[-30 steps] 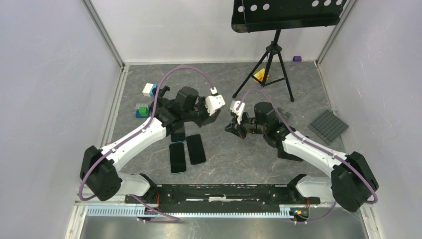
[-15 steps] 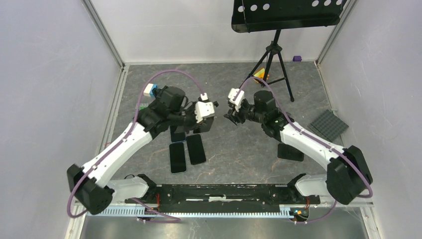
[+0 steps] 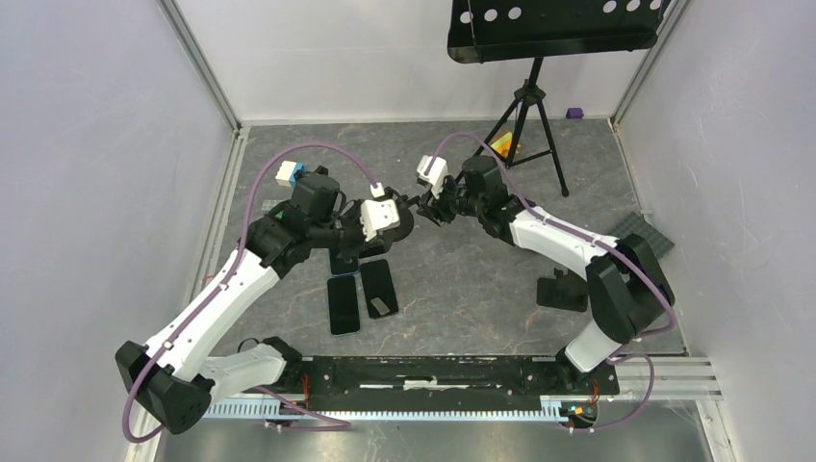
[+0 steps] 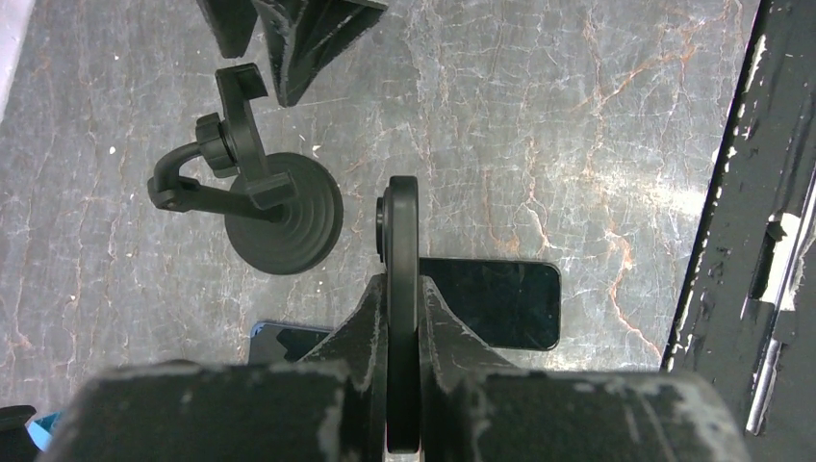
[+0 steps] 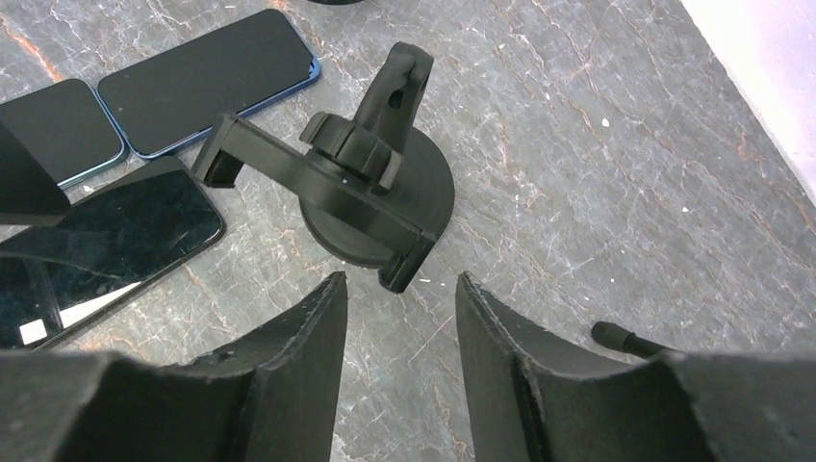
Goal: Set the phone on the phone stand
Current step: Install the phone on the phone stand.
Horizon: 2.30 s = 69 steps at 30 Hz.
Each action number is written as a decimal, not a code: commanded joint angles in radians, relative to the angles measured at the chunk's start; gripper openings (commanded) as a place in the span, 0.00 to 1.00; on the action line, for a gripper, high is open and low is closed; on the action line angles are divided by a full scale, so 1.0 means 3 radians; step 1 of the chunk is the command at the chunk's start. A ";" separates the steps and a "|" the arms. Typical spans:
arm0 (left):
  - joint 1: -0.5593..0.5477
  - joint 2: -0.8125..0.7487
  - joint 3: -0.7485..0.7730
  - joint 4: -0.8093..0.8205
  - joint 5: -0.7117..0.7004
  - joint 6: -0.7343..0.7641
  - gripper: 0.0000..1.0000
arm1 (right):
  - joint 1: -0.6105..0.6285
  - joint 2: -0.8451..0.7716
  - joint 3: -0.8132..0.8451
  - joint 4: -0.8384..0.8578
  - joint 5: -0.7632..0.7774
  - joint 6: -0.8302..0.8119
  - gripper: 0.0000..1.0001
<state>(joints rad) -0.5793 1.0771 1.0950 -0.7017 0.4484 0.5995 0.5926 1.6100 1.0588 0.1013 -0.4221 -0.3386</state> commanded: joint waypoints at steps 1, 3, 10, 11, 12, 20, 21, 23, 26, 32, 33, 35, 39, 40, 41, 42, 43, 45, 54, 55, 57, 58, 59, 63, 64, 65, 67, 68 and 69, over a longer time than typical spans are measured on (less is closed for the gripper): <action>0.0013 0.0010 0.0021 0.0180 0.0104 0.0058 0.02 | -0.0018 0.0072 0.0246 0.0037 -0.0087 0.0046 0.48; 0.0013 0.0021 0.0021 0.0186 0.0128 0.0043 0.02 | -0.0016 0.0096 0.0274 0.0039 -0.0078 0.0064 0.47; 0.0013 0.0037 0.0037 0.0206 0.0181 0.0004 0.02 | -0.0017 0.0178 0.0412 -0.0048 -0.0010 0.0058 0.25; 0.0013 0.0041 0.0039 0.0212 0.0186 -0.0004 0.02 | -0.0017 0.0189 0.0427 -0.0071 -0.0014 0.0054 0.22; 0.0013 0.0041 0.0042 0.0212 0.0195 -0.0004 0.02 | -0.0017 0.0196 0.0435 -0.0072 -0.0011 0.0050 0.20; 0.0013 0.0091 0.0060 0.0283 0.0322 -0.0110 0.02 | -0.0018 0.0181 0.0406 -0.0099 0.0016 0.0043 0.23; 0.0013 0.0101 0.0046 0.0344 0.0361 -0.0156 0.02 | -0.0017 0.0171 0.0401 -0.0097 0.0022 0.0058 0.21; 0.0013 0.0121 0.0007 0.0529 0.0456 -0.0319 0.02 | -0.0017 0.0152 0.0393 -0.0092 0.0028 0.0106 0.19; 0.0011 0.0113 -0.0116 0.0991 0.0526 -0.0693 0.02 | -0.0015 0.0090 0.0356 -0.0096 0.0075 0.0213 0.11; -0.0066 0.0263 -0.0175 0.1689 0.0780 -0.1267 0.02 | -0.0012 -0.0155 0.0192 -0.0140 0.0204 0.0417 0.03; -0.0112 0.0304 -0.0173 0.1760 0.0820 -0.1297 0.02 | -0.0012 -0.0198 0.0165 -0.0138 0.0212 0.0463 0.03; -0.0234 0.0417 -0.0116 0.1854 0.0894 -0.1304 0.02 | -0.0007 -0.0261 0.0137 -0.0179 0.0208 0.0540 0.02; -0.0461 0.0737 0.0209 0.1636 0.1090 -0.1017 0.02 | -0.0004 -0.0360 0.0048 -0.0261 0.0132 0.0607 0.01; -0.0498 0.0816 0.0265 0.1603 0.1207 -0.0904 0.02 | -0.0002 -0.0393 0.0016 -0.0266 0.0119 0.0612 0.01; -0.0538 0.0893 0.0332 0.1539 0.1241 -0.0806 0.02 | -0.0002 -0.0425 -0.0028 -0.0268 0.0118 0.0608 0.01; -0.0557 0.0967 0.0396 0.1443 0.1278 -0.0666 0.02 | -0.0002 -0.0465 -0.0068 -0.0266 0.0106 0.0603 0.01; -0.0567 0.1038 0.0451 0.1390 0.1303 -0.0559 0.02 | -0.0002 -0.0509 -0.0121 -0.0256 0.0112 0.0592 0.01; -0.0569 0.1143 0.0550 0.1286 0.1302 -0.0364 0.02 | -0.0002 -0.0597 -0.0214 -0.0228 0.0114 0.0574 0.01; -0.0585 0.1553 0.0998 0.0482 0.1166 0.0884 0.02 | 0.0003 -0.0732 -0.0373 -0.0206 0.0060 0.0579 0.00; -0.0584 0.1615 0.1098 0.0400 0.1151 0.0951 0.02 | 0.0006 -0.0733 -0.0382 -0.0200 0.0052 0.0591 0.00; -0.0589 0.1719 0.1278 0.0180 0.1108 0.1114 0.02 | 0.0008 -0.0741 -0.0390 -0.0189 0.0048 0.0597 0.00; -0.0588 0.1741 0.1317 0.0136 0.1065 0.1192 0.02 | 0.0011 -0.0748 -0.0397 -0.0187 0.0048 0.0597 0.00; -0.0587 0.1749 0.1334 0.0109 0.1011 0.1262 0.02 | 0.0011 -0.0759 -0.0404 -0.0184 0.0052 0.0597 0.00; -0.0592 0.1798 0.1362 0.0044 0.0756 0.1376 0.02 | 0.0014 -0.0806 -0.0454 -0.0164 0.0084 0.0596 0.00; -0.0599 0.1802 0.1350 0.0043 0.0691 0.1381 0.02 | 0.0018 -0.0817 -0.0466 -0.0164 0.0097 0.0597 0.00; -0.0605 0.1807 0.1331 0.0043 0.0618 0.1381 0.02 | 0.0019 -0.0825 -0.0477 -0.0159 0.0114 0.0597 0.00; -0.0610 0.1813 0.1301 0.0057 0.0484 0.1378 0.02 | 0.0019 -0.0845 -0.0499 -0.0151 0.0143 0.0597 0.00; -0.0610 0.1817 0.1293 0.0093 0.0423 0.1324 0.02 | 0.0024 -0.0858 -0.0512 -0.0140 0.0154 0.0602 0.01; -0.0610 0.1809 0.1278 0.0156 0.0347 0.1265 0.02 | 0.0026 -0.0862 -0.0525 -0.0138 0.0166 0.0602 0.00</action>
<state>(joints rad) -0.7593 1.6245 1.4521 -0.7059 0.6483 0.9417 0.5896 1.3987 0.9161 0.0078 -0.3790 -0.1688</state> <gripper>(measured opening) 0.110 0.160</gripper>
